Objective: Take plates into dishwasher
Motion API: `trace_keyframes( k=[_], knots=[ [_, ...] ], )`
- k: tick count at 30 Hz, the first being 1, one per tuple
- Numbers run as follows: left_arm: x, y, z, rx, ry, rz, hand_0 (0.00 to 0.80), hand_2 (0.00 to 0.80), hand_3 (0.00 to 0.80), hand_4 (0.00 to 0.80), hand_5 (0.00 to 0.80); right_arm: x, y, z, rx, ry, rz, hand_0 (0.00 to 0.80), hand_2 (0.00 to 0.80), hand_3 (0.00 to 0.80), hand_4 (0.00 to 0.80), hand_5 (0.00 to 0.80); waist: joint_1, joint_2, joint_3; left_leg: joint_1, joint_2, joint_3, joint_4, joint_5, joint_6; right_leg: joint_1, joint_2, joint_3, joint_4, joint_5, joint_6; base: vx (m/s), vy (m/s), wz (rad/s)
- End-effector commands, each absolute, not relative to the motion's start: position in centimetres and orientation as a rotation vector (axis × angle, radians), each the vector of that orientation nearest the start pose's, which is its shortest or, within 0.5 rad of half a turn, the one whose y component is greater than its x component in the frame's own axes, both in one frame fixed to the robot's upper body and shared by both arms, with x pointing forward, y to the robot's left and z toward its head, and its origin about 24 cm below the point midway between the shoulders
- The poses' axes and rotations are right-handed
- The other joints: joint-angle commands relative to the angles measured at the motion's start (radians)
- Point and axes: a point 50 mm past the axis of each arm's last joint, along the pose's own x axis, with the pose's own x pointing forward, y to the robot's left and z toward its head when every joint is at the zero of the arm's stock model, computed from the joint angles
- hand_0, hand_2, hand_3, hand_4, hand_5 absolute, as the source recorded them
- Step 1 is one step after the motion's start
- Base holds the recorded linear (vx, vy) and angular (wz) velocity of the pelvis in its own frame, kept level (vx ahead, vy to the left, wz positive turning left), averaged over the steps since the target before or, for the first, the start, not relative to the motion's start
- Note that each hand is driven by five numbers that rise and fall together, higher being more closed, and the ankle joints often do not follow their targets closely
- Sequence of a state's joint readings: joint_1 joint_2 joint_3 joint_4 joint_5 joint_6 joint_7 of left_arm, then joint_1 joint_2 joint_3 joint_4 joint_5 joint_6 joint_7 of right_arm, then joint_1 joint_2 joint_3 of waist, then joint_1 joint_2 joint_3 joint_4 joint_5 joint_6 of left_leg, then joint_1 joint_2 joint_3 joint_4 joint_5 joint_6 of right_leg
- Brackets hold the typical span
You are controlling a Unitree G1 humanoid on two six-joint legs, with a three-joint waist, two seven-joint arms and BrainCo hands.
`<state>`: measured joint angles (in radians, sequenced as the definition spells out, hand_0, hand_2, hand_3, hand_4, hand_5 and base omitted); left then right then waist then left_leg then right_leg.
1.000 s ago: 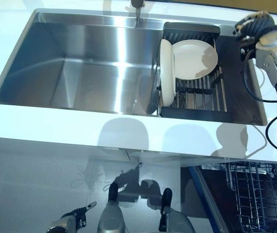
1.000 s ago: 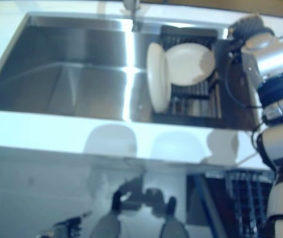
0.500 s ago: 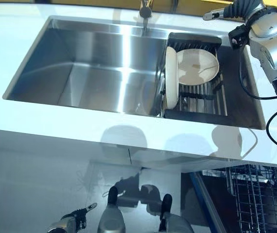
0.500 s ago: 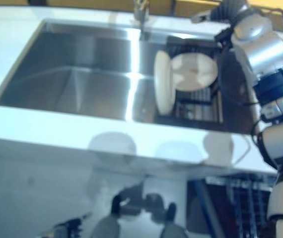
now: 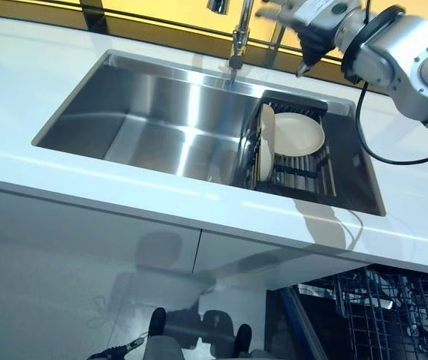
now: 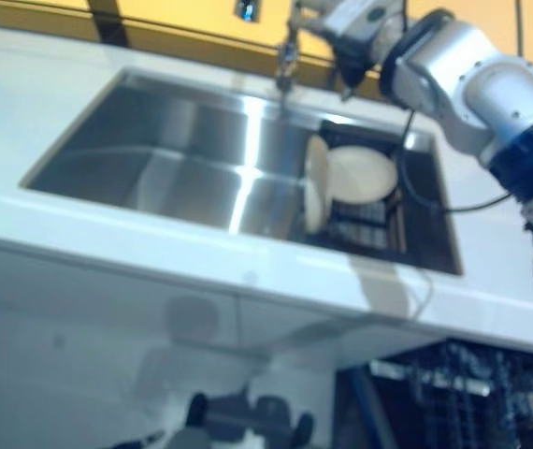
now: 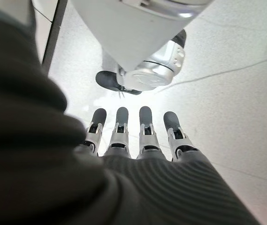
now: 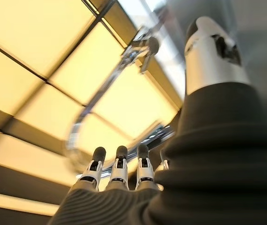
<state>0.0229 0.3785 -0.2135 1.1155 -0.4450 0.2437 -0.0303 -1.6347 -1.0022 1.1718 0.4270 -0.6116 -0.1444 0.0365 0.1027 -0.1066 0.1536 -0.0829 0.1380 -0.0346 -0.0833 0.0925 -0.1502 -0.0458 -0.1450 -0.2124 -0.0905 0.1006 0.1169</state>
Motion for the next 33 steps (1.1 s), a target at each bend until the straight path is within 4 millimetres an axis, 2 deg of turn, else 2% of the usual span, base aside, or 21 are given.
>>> trace_keyframes(
  k=[1,11,19,33],
  knots=[
    [10.2,29.1,-13.9,0.100,1.303,0.244,0.000,0.000,0.000,0.000,0.000,34.0,-15.9,39.8,-2.372,-0.762,-0.082,0.000,0.000,0.000,0.000,0.000,0.013,-0.025,0.040,0.027,0.001,0.023,-0.004,-0.020,0.021,0.024,-0.058,-0.001,0.003,0.005,0.082,-0.033,0.000,0.01],
    [10.3,29.1,-13.9,0.081,1.290,0.234,0.000,0.000,0.000,0.000,0.000,33.9,-16.6,39.3,-2.455,-0.767,-0.054,0.000,0.000,0.000,0.000,0.000,0.004,-0.012,0.046,0.017,-0.002,0.024,-0.004,-0.019,0.020,0.013,-0.061,0.001,0.003,0.005,0.082,0.000,0.000,0.00],
    [10.1,29.2,-13.9,0.074,1.285,0.222,0.000,0.000,0.000,0.000,0.000,34.0,-17.0,38.9,-2.452,-0.760,-0.036,0.000,0.000,0.000,0.000,0.000,0.002,-0.004,0.048,0.017,-0.001,0.025,-0.004,-0.019,0.018,0.010,-0.062,0.004,0.003,0.003,0.081,0.000,0.000,0.00],
    [10.2,29.0,-13.9,0.060,1.282,0.212,0.000,0.000,0.000,0.000,0.000,33.8,-15.9,38.9,-2.378,-0.824,-0.019,0.000,0.000,0.000,0.000,0.000,0.004,0.014,0.058,0.009,-0.007,0.017,-0.004,-0.019,0.021,0.004,-0.067,0.004,0.003,0.002,0.079,0.000,0.000,0.00]
  ],
)
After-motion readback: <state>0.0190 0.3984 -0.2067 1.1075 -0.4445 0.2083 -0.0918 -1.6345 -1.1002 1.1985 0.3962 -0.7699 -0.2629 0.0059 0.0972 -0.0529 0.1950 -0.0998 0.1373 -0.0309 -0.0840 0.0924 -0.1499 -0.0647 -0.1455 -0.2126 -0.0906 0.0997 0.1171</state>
